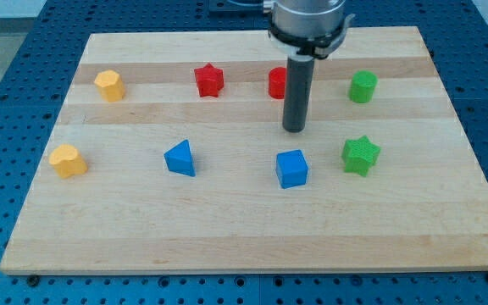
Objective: Move the blue cube to the bottom center of the board
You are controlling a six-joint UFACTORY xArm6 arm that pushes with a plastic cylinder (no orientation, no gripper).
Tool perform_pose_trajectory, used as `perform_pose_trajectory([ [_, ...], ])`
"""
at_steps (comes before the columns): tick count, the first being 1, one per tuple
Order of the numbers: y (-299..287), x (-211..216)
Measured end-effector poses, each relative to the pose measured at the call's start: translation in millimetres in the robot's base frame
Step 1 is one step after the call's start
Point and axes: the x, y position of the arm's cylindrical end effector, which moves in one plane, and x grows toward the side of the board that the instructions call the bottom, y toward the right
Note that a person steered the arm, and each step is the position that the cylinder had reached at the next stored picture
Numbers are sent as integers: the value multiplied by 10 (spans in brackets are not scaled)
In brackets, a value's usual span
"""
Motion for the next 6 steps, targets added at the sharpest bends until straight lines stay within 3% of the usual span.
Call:
perform_pose_trajectory([
  [3, -219, 1005],
  [4, -235, 978],
  [6, 525, 1107],
])
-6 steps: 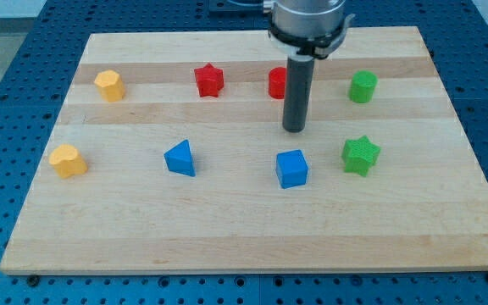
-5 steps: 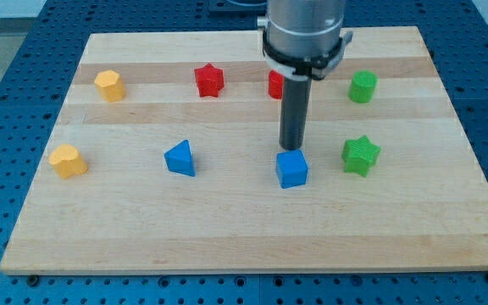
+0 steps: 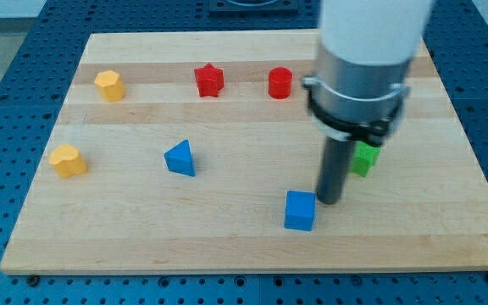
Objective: Move the blue cube to the bottom center of the board
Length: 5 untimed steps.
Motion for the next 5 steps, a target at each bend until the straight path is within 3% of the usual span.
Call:
perform_pose_trajectory([
  [5, -838, -212],
])
